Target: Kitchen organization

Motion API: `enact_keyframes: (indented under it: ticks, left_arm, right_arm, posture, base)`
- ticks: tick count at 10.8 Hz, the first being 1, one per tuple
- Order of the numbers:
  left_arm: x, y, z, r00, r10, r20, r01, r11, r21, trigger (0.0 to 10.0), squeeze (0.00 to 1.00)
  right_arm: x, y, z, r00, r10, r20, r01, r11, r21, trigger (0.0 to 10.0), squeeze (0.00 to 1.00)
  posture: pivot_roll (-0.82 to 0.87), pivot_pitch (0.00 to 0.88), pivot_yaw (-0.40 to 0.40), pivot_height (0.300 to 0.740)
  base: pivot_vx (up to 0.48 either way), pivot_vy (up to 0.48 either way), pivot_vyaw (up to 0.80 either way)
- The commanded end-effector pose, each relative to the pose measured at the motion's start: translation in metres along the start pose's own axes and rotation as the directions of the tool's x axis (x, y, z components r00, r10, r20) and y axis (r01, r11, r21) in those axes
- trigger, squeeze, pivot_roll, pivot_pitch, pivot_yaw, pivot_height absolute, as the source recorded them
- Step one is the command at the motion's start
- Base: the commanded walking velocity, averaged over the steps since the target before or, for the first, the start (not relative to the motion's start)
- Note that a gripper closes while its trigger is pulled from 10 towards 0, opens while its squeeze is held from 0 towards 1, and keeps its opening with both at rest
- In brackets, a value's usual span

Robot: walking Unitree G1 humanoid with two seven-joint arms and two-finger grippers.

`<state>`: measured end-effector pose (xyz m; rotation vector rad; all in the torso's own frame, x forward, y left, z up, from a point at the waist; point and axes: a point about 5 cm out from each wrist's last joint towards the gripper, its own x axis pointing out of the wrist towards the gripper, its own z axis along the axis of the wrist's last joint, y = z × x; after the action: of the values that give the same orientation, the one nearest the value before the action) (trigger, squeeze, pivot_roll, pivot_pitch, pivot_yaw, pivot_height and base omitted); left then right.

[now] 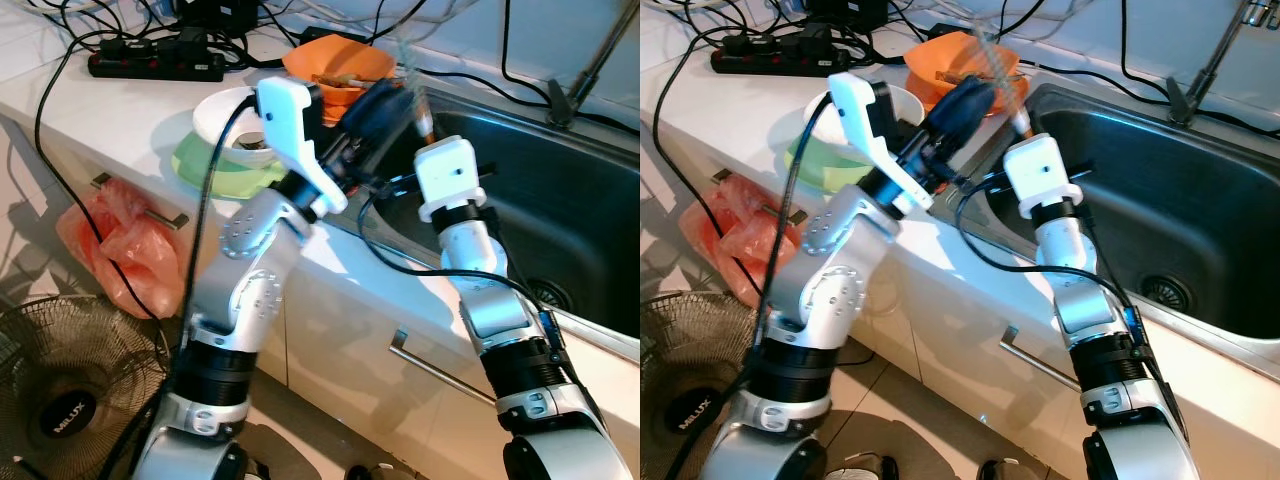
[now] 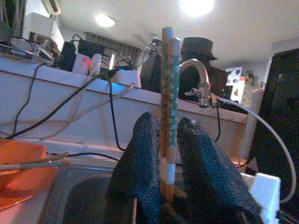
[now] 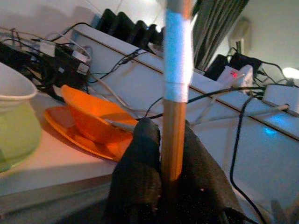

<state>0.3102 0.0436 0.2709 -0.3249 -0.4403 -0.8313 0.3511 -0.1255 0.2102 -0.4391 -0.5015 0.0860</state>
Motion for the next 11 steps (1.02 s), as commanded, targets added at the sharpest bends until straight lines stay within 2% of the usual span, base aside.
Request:
enact_keyframes:
  ticks: [1,4,5,6,9,10,11]
  left_arm:
    - [-0.001,-0.001,-0.003,1.0,-0.001,-0.011,0.001,1.0,0.002,10.0,1.0]
    - [0.0,0.0,-0.003,1.0,0.005,-0.012,-0.005,1.0,0.015,10.0,1.0]
    - [-0.001,0.001,-0.002,1.0,0.018,-0.014,-0.017,0.999,0.045,10.0,1.0]
    - [-0.005,0.011,-0.008,0.995,0.088,-0.054,-0.081,0.989,0.122,10.0,0.0]
    - [-0.017,0.023,-0.024,0.976,0.171,-0.137,-0.142,0.97,0.197,10.0,0.0]
    - [-0.021,0.024,-0.031,0.969,0.183,-0.167,-0.149,0.968,0.2,10.0,0.0]
    - [-0.026,0.026,-0.042,0.953,0.192,-0.236,-0.141,0.966,0.218,10.0,0.0]
  right_arm:
    - [0.004,-0.006,0.006,0.999,-0.025,0.02,0.025,1.0,0.009,0.0,0.0]
    - [0.004,-0.009,0.001,0.999,-0.037,-0.007,0.037,0.999,0.015,0.0,0.0]
    - [0.005,-0.012,-0.001,0.999,-0.048,-0.02,0.049,0.999,0.012,0.0,0.0]
    - [0.007,-0.019,-0.01,0.992,-0.085,-0.088,0.088,0.995,0.038,0.0,0.0]
    - [0.011,-0.031,-0.024,0.97,-0.133,-0.202,0.156,0.983,0.1,0.0,0.0]
    - [0.012,-0.033,-0.026,0.968,-0.133,-0.214,0.156,0.983,0.095,0.0,0.0]
    - [0.014,-0.036,-0.029,0.962,-0.143,-0.233,0.172,0.979,0.107,0.0,0.0]
  posture:
    - [0.05,0.097,-0.004,0.74]
    - [0.05,0.094,-0.008,0.74]
    - [0.05,0.093,-0.01,0.74]
    - [0.05,0.093,-0.01,0.74]
    - [0.05,0.092,-0.019,0.74]
    - [0.05,0.093,-0.023,0.74]
    - [0.05,0.094,-0.026,0.74]
  base:
    - [0.0,0.0,0.0]
    - [0.0,0.0,0.0]
    - [0.0,0.0,0.0]
    - [0.0,0.0,0.0]
    - [0.0,0.0,0.0]
    - [0.0,0.0,0.0]
    - [0.0,0.0,0.0]
